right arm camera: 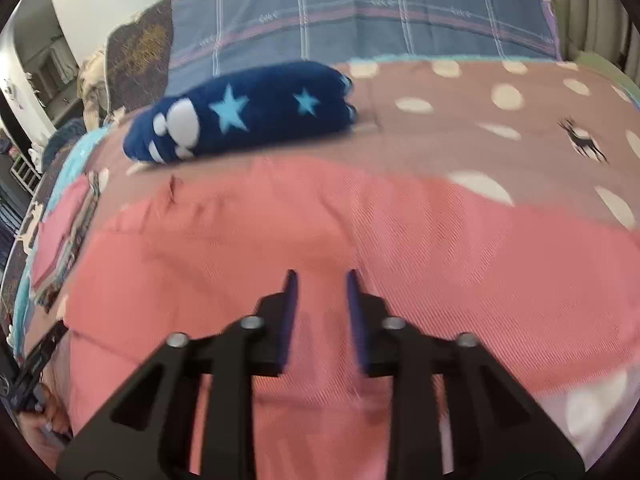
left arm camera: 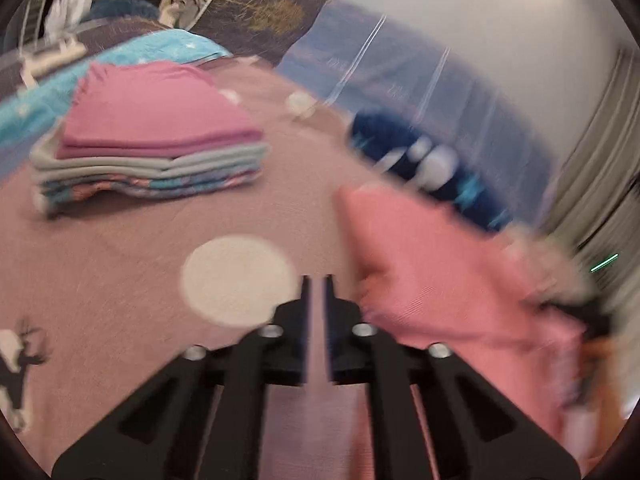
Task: Fold small clothes
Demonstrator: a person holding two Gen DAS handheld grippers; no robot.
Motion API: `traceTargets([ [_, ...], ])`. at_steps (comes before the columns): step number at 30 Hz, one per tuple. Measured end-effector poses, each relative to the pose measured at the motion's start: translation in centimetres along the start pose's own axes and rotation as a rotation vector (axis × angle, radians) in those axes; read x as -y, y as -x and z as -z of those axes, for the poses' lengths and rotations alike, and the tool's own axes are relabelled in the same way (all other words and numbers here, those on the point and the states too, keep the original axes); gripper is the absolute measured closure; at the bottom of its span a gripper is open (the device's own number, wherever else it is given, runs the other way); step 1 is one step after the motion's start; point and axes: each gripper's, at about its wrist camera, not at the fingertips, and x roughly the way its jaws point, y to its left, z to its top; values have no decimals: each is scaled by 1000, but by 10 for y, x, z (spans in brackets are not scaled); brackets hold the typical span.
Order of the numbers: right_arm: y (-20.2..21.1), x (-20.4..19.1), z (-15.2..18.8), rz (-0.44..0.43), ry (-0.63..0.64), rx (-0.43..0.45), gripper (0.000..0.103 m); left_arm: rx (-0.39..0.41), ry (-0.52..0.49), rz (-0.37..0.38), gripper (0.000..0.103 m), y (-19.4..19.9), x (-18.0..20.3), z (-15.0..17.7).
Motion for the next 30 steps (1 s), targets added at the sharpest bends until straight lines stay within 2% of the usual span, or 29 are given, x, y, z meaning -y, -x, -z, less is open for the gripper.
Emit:
traceTargets([
  [2,-24,5,-1,66,3,-82,103,-2,-27,56,98,1,13,-9],
  [3,-31,8,0,65,-10,-94,103,1,-62,60,98,0,23,-12],
  [5,-28,6,-3,80,-40,-84,103,-11,-175,60,98,-10,51,-13],
  [7,-16,-11,-9,109,-23,-52,102,-54,-225,48,98,-27,69,-8],
  [10,-4,-57,-18,10,72,-30,99,-106,-230,-17,98,-49,73,5],
  [12,-2,-96,-23,-62,141,-42,99,-122,-205,-25,98,-50,63,13],
  [14,-6,-142,-27,-140,233,-62,99,-118,-142,-3,98,-45,47,10],
  [15,-9,-161,-28,-163,271,-70,99,-105,-130,1,95,-40,42,9],
  [17,-19,-203,-32,-196,357,-85,96,-59,-126,-16,79,-31,34,6],
  [18,-26,-222,-33,-202,397,-92,91,-51,-126,-27,67,-30,31,7],
  [21,-55,-272,-32,-194,494,-133,72,-91,-98,1,65,-37,23,8],
  [24,-84,-302,-29,-168,549,-174,61,-157,-83,33,65,-51,19,9],
  [26,-100,-318,-31,-143,570,-184,51,-171,-79,44,71,-54,19,8],
  [27,-108,-325,-32,-138,578,-190,45,-179,-78,52,89,-55,18,8],
  [28,-113,-327,-29,-130,587,-195,47,-192,-86,38,96,-56,18,8],
  [29,-120,-331,-28,-116,602,-208,61,-197,-102,11,96,-56,21,10],
  [30,-127,-335,-26,-86,620,-221,96,-196,-135,-37,97,-54,26,11],
])
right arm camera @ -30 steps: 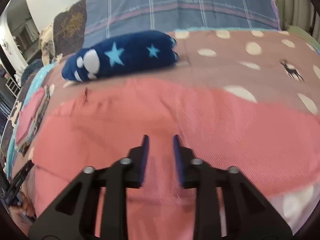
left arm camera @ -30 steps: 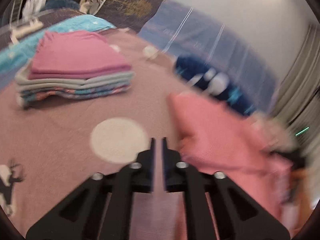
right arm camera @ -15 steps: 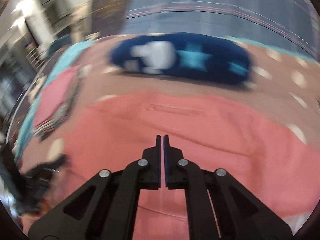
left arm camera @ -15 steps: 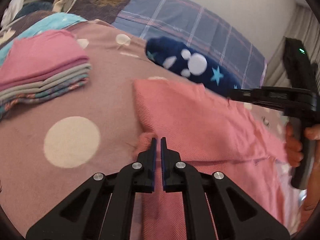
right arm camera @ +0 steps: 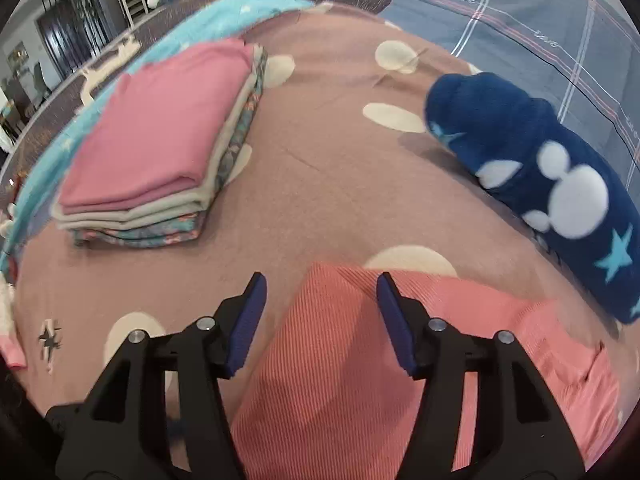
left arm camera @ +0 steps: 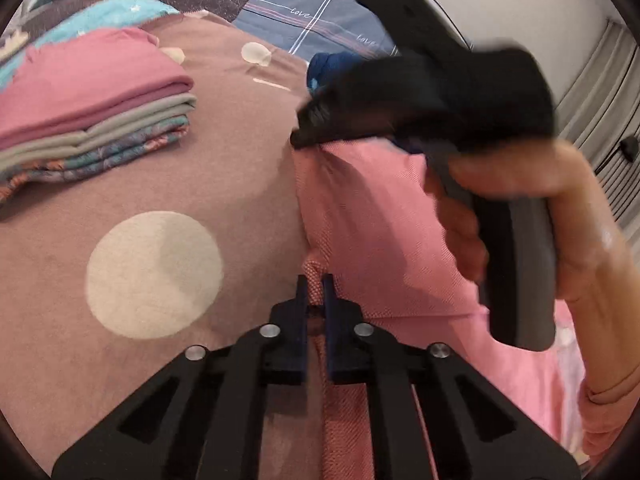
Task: Fold small clothes
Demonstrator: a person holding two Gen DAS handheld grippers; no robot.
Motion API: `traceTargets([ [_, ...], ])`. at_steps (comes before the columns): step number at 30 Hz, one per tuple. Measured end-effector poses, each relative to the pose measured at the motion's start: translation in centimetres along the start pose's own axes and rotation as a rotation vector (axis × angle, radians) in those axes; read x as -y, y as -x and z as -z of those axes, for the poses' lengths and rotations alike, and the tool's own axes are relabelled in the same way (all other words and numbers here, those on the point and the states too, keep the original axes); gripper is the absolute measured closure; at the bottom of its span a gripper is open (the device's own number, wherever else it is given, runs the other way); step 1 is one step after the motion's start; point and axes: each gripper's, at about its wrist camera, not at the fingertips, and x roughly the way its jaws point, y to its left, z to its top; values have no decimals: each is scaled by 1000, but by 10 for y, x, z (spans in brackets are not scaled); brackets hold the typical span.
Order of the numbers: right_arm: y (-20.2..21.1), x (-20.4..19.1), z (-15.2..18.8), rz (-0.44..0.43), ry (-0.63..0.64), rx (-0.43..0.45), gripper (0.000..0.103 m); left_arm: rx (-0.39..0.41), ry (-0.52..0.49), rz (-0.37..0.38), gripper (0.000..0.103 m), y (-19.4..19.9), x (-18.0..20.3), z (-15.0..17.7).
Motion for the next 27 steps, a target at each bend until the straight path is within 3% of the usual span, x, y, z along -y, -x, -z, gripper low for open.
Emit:
traceTargets([
  [1,-4,0,-4,34,-21,8,101,5,-19,-38,97,1,4,1],
  [3,-6,2,-10,33,-79,46,101,13,-49,-94,97,3,10,5],
  [7,-17,10,-13,-24,-121,93,101,4,-9,-51,93,3,0,5],
  [8,-14,12,-11,-17,-124,104,97,5,3,-38,92,4,-3,4],
  [10,7,26,-3,1,-173,140,73,11,16,-26,89,5,-6,5],
  [11,24,34,5,-7,-194,175,72,18,15,-28,88,7,-6,5],
  [14,79,59,52,-30,-216,258,72,82,-8,-32,87,19,-2,6],
  [17,124,90,126,-20,-278,291,69,178,-57,29,87,39,10,7],
  [19,139,119,180,-13,-373,286,68,188,-88,85,87,38,24,1],
  [20,139,135,203,-13,-434,268,68,168,-96,76,87,33,29,-2],
  [21,134,151,222,-8,-500,237,68,140,-109,51,87,26,38,-5],
  [23,106,186,259,13,-665,96,72,26,-182,-83,87,-9,53,-6],
  [24,100,197,271,-61,-709,143,74,-49,-217,-138,87,-29,57,-2],
  [27,98,200,273,-98,-711,159,71,-51,-276,-195,86,-32,65,-1],
])
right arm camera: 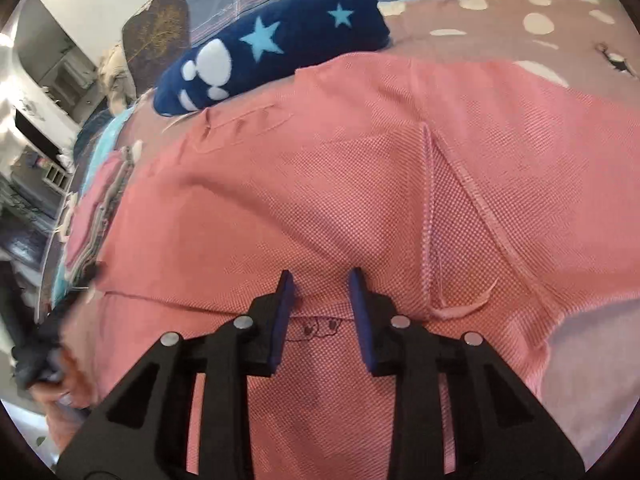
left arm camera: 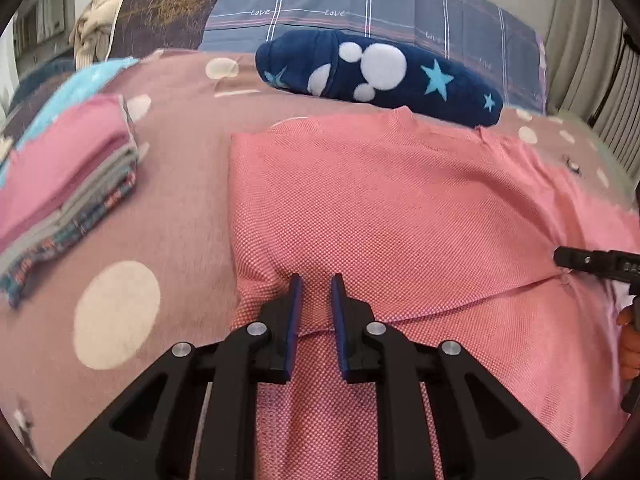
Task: Fold small clothes
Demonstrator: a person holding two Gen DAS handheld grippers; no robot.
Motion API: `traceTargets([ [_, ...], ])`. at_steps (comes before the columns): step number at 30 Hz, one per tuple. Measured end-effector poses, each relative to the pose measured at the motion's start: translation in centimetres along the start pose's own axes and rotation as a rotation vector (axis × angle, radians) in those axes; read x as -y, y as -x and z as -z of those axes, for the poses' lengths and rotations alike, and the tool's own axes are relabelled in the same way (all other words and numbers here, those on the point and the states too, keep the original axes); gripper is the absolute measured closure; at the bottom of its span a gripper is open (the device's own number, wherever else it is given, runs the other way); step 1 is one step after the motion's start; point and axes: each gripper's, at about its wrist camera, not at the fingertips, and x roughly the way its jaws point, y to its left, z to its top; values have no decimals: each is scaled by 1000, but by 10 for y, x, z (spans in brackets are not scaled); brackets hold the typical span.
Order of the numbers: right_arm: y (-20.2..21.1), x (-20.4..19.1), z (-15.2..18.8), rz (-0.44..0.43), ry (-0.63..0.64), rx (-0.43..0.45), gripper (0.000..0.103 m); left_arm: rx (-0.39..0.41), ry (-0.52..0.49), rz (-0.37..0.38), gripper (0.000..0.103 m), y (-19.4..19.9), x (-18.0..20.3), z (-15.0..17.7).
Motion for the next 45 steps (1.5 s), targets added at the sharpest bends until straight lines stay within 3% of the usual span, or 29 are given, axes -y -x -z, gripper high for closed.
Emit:
traceTargets([
  [3,-1,-9,2,-21,54,9,52,12,-35,-42,86,2,6,4],
  [5,11,-11,4,-18,54,35,63,15,-28,-33,86,3,3,5],
  [6,28,0,6,-62,2,66,72,18,-18,-22,86,6,0,9],
  [7,46,13,5,-110,-40,106,74,20,-2,-2,86,7,-5,11],
  [9,95,55,6,-146,-136,258,74,21,35,41,86,6,-13,10],
  [12,157,128,12,-45,-307,434,74,24,77,88,86,1,-16,9],
  [14,196,198,33,-16,-528,527,72,26,96,108,86,0,-19,9],
  [16,217,259,64,-68,-743,593,72,26,107,121,86,0,-20,10],
  [20,214,320,99,-107,-948,601,69,26,85,98,86,1,-15,10],
  [23,202,331,93,-137,-980,622,71,27,63,71,86,3,-12,10],
  [25,200,332,80,-106,-985,640,71,28,61,69,85,3,-12,10],
  [26,197,332,72,-91,-990,647,73,28,63,71,85,3,-12,10],
  [28,196,333,56,-95,-1013,658,93,28,72,82,86,3,-13,10],
  [31,207,309,34,-172,-911,691,95,27,76,87,85,4,-14,10],
  [35,190,211,-16,-240,-642,645,95,29,69,80,85,4,-13,10],
  [39,137,96,-47,-358,-394,510,95,30,87,101,85,4,-15,11],
  [45,55,-21,-50,-425,-160,317,96,32,87,102,85,5,-16,11],
])
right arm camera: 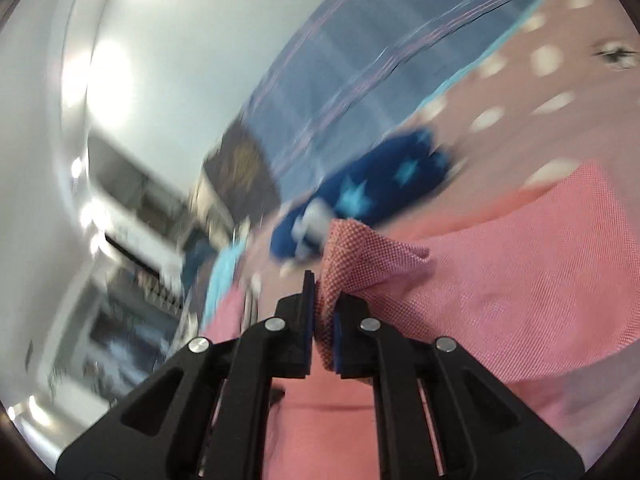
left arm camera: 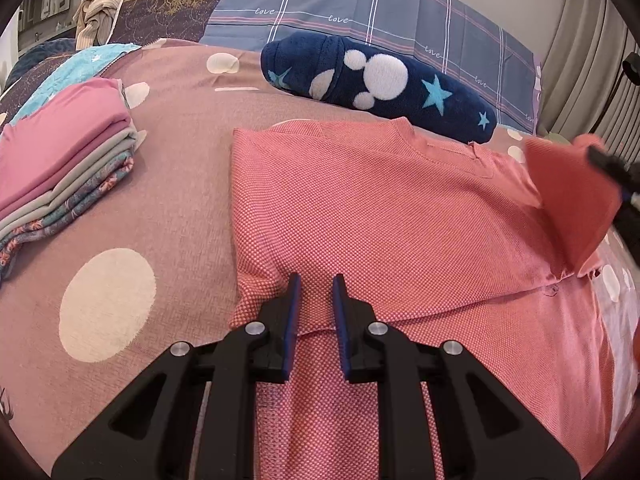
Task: Fold small clothes
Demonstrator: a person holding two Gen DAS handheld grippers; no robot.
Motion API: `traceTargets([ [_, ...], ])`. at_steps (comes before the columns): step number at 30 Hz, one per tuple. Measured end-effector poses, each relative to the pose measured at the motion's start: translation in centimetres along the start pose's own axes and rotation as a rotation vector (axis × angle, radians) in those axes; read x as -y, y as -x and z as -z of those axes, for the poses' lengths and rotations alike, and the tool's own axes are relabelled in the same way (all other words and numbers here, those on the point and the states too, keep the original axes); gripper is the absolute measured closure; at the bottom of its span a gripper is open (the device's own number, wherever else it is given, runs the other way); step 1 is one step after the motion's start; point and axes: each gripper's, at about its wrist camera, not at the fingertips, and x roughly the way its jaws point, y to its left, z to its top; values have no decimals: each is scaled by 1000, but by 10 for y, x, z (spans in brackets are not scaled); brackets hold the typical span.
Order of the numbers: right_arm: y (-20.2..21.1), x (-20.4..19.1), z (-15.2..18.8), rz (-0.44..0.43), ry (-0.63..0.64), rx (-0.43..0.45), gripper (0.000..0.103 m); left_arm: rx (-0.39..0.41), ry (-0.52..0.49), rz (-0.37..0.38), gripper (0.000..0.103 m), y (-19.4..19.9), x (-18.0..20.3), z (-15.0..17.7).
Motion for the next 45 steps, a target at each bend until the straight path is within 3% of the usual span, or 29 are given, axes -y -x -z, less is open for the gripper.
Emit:
traceTargets([
  [4,-46,-14,39,18,100,-162,95,-1,-12,-13,85,1,1,-1],
  [8,-53,-12,82,69,142,-274,87,-4,-10,0,77,10,6,-5],
  [9,-50,-10,87,78,150,-285,80,-5,-5,19,77,12,8,-7],
  [12,-43,0,92,108,185,-279,67,-14,18,191,76,21,27,-16],
  [14,-38,13,94,124,171,-290,67,-34,18,284,74,20,41,-21],
  [15,-34,16,91,121,160,-291,69,-47,13,312,67,18,49,-24],
  [17,-30,19,94,110,152,-287,69,-71,-12,333,55,9,66,-29],
  [23,-1,6,104,123,285,-280,61,-93,-57,332,47,-5,98,-37],
  [24,4,6,105,126,302,-277,59,-82,-67,328,42,-4,104,-38],
  [27,18,10,107,173,366,-258,50,-75,-153,291,40,-6,126,-35],
  [29,24,17,108,182,361,-256,49,-65,-288,219,39,-6,149,-27],
  [30,28,22,109,181,343,-252,47,-56,-364,164,39,-7,159,-21],
  [31,31,28,109,182,314,-245,46,-51,-471,58,39,-13,172,-12],
  [33,40,41,110,171,259,-228,46,-63,-567,-70,39,-24,180,-2],
  [34,43,45,110,164,241,-221,46,-61,-585,-90,37,-25,179,0],
  [36,47,53,109,149,210,-213,46,-37,-565,-113,37,-20,167,-5],
  [39,50,59,111,138,196,-202,47,1,-402,-101,37,-3,128,-25],
  [40,50,57,113,144,209,-201,45,5,-307,-42,37,4,108,-33],
  [43,45,50,116,148,249,-210,36,-61,-156,140,37,3,84,-38],
  [45,43,49,117,152,259,-212,35,-95,-120,130,37,-6,79,-37],
])
